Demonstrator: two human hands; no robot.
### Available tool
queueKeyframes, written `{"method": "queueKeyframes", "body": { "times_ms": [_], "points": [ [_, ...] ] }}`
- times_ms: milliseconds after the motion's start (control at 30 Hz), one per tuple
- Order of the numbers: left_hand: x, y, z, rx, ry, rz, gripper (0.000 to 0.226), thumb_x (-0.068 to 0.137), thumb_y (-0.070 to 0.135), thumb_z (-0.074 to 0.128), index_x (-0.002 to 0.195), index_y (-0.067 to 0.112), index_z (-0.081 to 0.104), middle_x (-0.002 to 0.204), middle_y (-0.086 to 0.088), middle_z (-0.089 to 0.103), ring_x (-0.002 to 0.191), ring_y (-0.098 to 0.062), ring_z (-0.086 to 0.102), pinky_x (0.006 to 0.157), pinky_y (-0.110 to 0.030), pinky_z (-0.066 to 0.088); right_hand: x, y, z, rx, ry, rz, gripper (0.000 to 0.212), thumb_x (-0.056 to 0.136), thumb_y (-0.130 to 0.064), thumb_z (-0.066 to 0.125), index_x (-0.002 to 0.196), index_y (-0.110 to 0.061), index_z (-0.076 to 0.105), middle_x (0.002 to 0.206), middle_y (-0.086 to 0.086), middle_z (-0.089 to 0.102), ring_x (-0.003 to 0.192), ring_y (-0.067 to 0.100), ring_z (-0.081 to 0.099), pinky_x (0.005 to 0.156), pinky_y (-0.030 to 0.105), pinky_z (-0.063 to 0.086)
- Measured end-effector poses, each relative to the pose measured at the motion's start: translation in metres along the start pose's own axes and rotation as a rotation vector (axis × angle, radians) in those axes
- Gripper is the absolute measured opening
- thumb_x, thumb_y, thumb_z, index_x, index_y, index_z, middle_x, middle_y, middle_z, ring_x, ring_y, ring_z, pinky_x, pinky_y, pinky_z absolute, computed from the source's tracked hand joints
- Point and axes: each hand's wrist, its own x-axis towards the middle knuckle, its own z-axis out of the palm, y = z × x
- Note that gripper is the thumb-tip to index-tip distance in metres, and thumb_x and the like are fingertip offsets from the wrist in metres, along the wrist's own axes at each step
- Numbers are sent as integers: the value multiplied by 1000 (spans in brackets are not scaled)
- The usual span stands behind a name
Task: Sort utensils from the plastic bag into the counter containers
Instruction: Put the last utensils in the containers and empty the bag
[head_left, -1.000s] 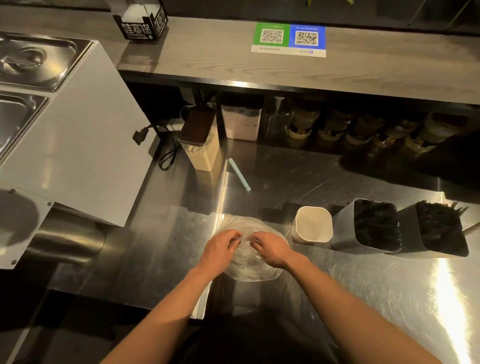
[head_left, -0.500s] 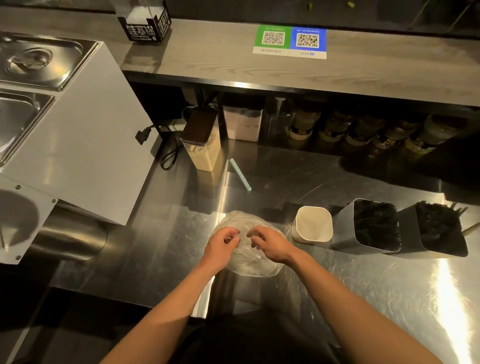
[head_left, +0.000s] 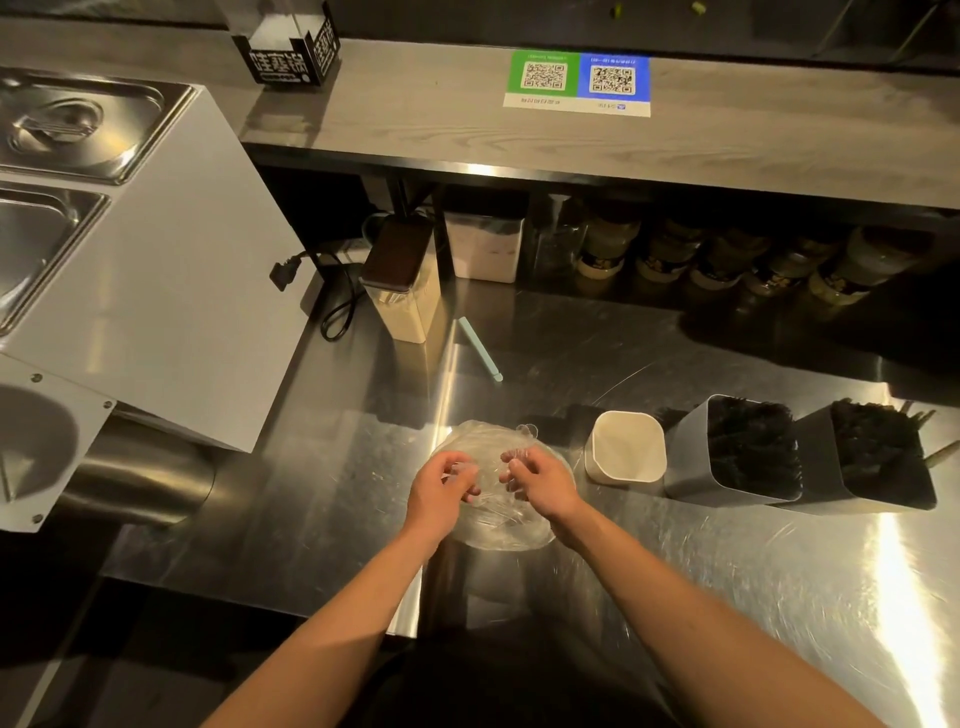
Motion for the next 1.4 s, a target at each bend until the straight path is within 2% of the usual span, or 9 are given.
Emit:
{"method": "queueKeyframes", "body": {
  "times_ms": [133,300,400,633,800,1000,1100,1267,1400],
  "points": [
    [-1,3,10,-237,48,-124,14,95,25,69,107,17,72,90,-4,74,80,-14,68,75,-26,55,-1,2,5,103,-37,72,18,105,-16,47,111,-15,65,96,5,73,84,14,63,78,28,51],
    [-8,9,18,-164,1,-95,13,95,31,67,102,22,75,92,2,75,86,-13,69,81,-27,58,-5,3,9,33,-51,74,19,105,-16,49,113,-12,66,97,5,70,82,12,62,70,20,51],
    [-10,11,18,-124,38,-86,9,99,32,63,95,30,71,89,3,71,82,-13,64,75,-24,54,-4,6,8,-70,-65,60,23,105,-19,49,118,-11,67,100,4,69,85,13,64,70,19,51],
    [-7,11,18,45,52,-22,20,105,27,48,99,17,64,95,4,67,86,-10,61,68,-20,45,-5,9,4,-123,-107,-3,23,105,-17,49,110,-9,69,97,4,70,81,9,62,68,15,49],
    [-6,12,20,65,32,-18,21,108,27,39,105,19,57,93,1,72,85,-11,70,77,-26,57,-6,7,1,-85,-66,-50,14,103,-11,51,104,-5,63,85,4,70,74,7,63,63,14,49],
    [-6,11,16,61,-59,-18,19,106,24,44,98,17,59,87,0,69,78,-11,66,64,-22,51,-4,6,-4,-130,-77,-39,12,101,-9,52,108,-5,61,93,9,71,73,6,63,61,11,47],
    [-6,10,16,62,-94,-41,17,106,26,47,99,18,60,90,-1,70,79,-11,69,66,-22,48,-4,5,-2,-113,-42,-7,12,103,-11,50,105,-7,61,98,11,72,75,9,62,62,13,47],
    [-9,7,16,15,-101,-60,16,102,22,53,94,13,64,79,-1,64,63,-9,55,62,-22,48,-2,5,0,-30,-33,33,14,102,-10,50,106,-3,61,87,6,72,73,10,61,64,15,48],
    [-10,6,13,52,-57,-38,12,96,22,63,88,16,69,78,2,68,76,-11,63,71,-19,46,-2,0,-1,30,-19,32,17,103,-13,49,110,-7,63,83,4,68,72,11,57,63,19,48]
  ]
}}
